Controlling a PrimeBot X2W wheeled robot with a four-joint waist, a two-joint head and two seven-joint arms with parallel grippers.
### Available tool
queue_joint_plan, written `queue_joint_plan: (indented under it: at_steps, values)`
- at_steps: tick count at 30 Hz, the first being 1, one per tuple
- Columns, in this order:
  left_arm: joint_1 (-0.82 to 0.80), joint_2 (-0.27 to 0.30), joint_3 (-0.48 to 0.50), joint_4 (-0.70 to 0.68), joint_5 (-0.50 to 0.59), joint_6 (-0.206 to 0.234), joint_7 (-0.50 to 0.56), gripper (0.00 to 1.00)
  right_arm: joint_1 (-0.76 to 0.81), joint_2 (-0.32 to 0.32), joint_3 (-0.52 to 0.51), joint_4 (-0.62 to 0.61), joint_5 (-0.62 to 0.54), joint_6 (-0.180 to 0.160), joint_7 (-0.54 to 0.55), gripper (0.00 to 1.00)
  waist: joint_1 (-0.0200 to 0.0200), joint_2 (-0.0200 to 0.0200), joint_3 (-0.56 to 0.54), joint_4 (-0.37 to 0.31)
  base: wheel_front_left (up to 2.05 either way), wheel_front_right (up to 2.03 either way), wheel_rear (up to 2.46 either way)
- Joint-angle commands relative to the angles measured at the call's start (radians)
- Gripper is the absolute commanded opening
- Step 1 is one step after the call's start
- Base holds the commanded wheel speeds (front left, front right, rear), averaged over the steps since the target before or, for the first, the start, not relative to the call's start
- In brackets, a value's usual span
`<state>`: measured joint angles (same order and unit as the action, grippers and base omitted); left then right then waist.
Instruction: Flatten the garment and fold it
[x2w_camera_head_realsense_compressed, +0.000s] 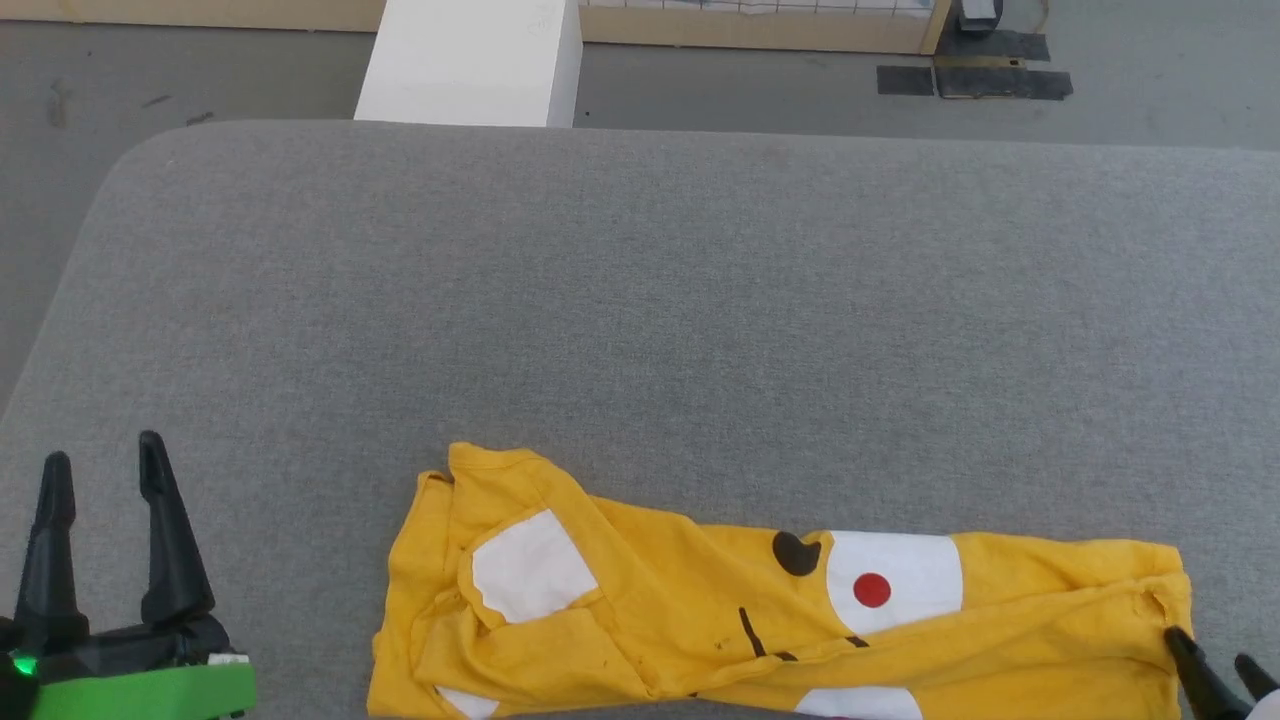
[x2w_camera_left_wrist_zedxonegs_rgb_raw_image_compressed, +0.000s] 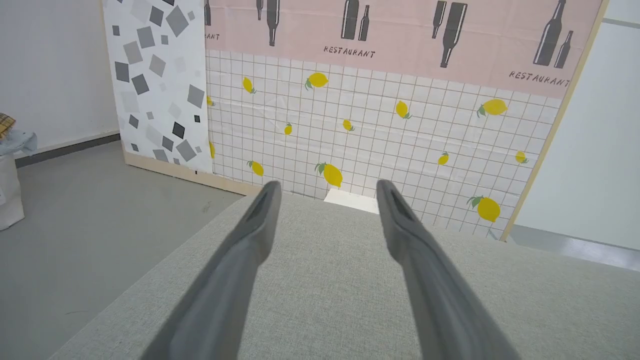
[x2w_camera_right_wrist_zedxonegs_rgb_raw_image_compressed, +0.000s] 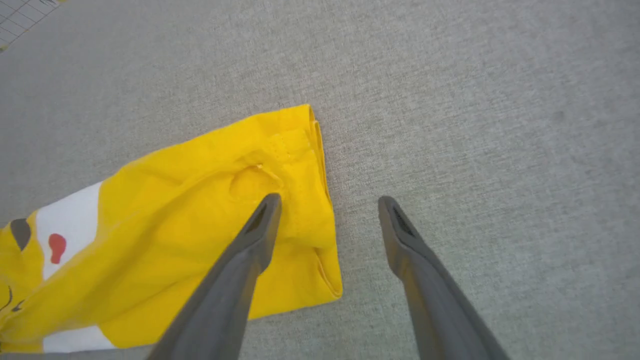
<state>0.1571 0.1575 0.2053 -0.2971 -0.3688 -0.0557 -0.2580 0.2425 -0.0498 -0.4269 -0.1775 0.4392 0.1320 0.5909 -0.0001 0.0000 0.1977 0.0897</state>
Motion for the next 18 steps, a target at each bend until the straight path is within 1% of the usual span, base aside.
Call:
queue_joint_plan:
  at_steps: [1, 3, 7, 15, 18]
  values:
    - [0.015, -0.019, 0.010, 0.007, 0.028, -0.019, -0.004, 1.00, -0.003, 0.000, -0.003, 0.018, -0.015, -0.001, 0.005, 1.00, 0.0001, 0.0000, -0.002, 0.006, 0.00, 0.00, 0.00]
    - [0.015, -0.036, 0.017, 0.018, 0.046, -0.038, -0.004, 1.00, -0.017, 0.000, -0.004, 0.049, -0.020, -0.001, 0.008, 1.00, 0.0001, 0.0000, -0.001, 0.011, 0.00, 0.00, 0.00]
    - [0.007, -0.056, 0.024, 0.033, 0.064, -0.060, -0.004, 1.00, -0.049, 0.000, 0.001, 0.104, -0.029, -0.001, -0.002, 1.00, 0.0001, 0.0000, -0.001, 0.025, 0.00, 0.00, 0.00]
    - [0.000, -0.063, 0.024, 0.046, 0.086, -0.073, -0.004, 1.00, -0.093, 0.000, 0.049, 0.166, -0.029, -0.001, 0.004, 1.00, 0.0001, 0.0000, 0.012, 0.040, 0.00, 0.00, 0.00]
    - [-0.004, -0.061, 0.014, 0.050, 0.082, -0.074, -0.004, 1.00, -0.109, 0.000, 0.067, 0.206, -0.008, -0.001, 0.023, 1.00, 0.0001, 0.0000, 0.020, 0.042, 0.00, 0.00, 0.00]
